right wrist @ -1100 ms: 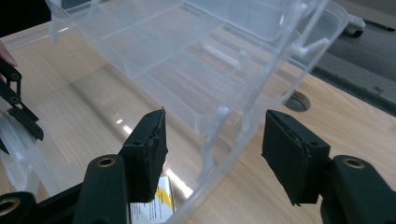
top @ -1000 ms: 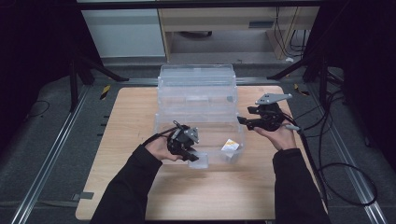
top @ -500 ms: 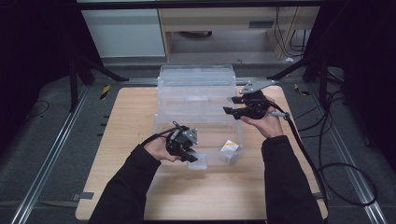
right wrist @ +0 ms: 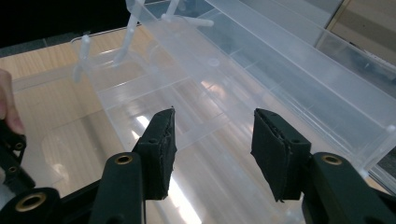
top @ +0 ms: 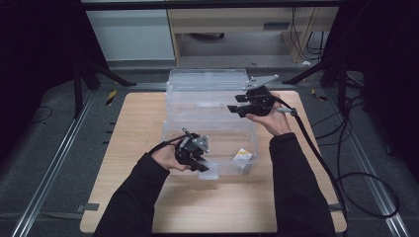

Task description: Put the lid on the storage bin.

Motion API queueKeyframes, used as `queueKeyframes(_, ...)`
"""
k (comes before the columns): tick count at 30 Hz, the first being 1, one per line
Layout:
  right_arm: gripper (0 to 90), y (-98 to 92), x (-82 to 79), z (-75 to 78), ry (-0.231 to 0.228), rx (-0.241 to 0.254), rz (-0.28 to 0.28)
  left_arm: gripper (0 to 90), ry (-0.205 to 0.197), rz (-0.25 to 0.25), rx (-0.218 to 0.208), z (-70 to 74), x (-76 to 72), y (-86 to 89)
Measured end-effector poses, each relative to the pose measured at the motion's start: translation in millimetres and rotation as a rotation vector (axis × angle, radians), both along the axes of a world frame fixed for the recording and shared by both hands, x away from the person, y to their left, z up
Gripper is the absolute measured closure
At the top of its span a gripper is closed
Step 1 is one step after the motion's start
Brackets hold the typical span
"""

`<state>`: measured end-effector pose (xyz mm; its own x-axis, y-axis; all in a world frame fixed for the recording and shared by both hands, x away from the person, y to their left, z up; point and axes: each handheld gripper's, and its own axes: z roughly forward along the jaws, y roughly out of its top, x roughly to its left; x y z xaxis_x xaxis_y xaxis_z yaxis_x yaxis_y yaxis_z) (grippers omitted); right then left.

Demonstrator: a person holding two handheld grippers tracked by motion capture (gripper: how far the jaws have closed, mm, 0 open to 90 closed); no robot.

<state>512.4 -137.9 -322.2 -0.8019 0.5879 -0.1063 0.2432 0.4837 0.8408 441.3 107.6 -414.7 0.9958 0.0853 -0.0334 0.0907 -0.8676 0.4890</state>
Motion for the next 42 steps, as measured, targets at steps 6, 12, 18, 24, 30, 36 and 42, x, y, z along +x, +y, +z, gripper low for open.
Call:
queueKeyframes(6, 53.1, 9.9, 15.1, 6.1, 0.004, -0.009, 0.023, 72.6, 0.003, -0.002, -0.001, -0.2, 0.5, 0.0)
queueKeyframes(12, 56.1, 23.2, 28.2, 7.3, 0.024, -0.039, 0.064, 72.5, 0.004, 0.001, 0.001, -0.4, 0.4, -0.5)
queueKeyframes(18, 60.1, 34.6, 42.8, 3.0, 0.045, -0.058, 0.096, 72.4, 0.003, 0.001, 0.004, -0.4, 0.1, -1.0)
queueKeyframes(24, 65.2, 41.3, 55.0, -4.9, 0.082, -0.093, 0.121, 72.2, 0.007, 0.005, 0.004, -0.8, 0.3, -1.3)
queueKeyframes(30, 71.9, 50.9, 65.6, -2.4, 0.113, -0.12, 0.166, 72.1, 0.01, 0.004, 0.014, -0.2, 0.7, -1.8)
queueKeyframes(36, 75.3, 58.1, 68.1, 0.5, 0.139, -0.17, 0.192, 72.1, 0.013, 0.007, 0.012, -0.5, 1.0, -2.1)
queueKeyframes(42, 76.1, 67.1, 70.5, 5.4, 0.163, -0.262, 0.204, 72.0, 0.009, 0.008, 0.016, -0.3, 1.0, -2.9)
